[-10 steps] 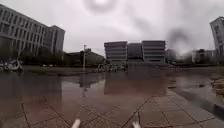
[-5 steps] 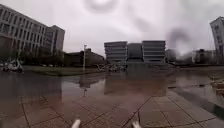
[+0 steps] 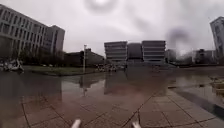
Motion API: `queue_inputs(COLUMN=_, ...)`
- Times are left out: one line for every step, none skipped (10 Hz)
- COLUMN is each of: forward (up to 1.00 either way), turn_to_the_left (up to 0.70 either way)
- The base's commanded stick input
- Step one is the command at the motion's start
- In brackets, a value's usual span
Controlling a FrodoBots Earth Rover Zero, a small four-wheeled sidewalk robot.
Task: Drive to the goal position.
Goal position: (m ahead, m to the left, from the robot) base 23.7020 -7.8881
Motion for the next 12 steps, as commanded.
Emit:
queue_inputs(forward=0.05, turn_to_the_left=0.00)
queue_inputs(forward=0.05, turn_to_the_left=0.00)
queue_inputs(forward=0.05, turn_to_the_left=0.00)
queue_inputs(forward=0.05, turn_to_the_left=0.00)
queue_inputs(forward=0.05, turn_to_the_left=0.00)
queue_inputs(forward=0.05, turn_to_the_left=0.00)
queue_inputs(forward=0.05, turn_to_the_left=0.00)
queue_inputs(forward=0.05, turn_to_the_left=0.00)
queue_inputs(forward=0.05, turn_to_the_left=0.00)
queue_inputs(forward=0.05, turn_to_the_left=0.00)
queue_inputs(forward=0.05, turn_to_the_left=0.00)
queue_inputs(forward=0.05, turn_to_the_left=0.00)
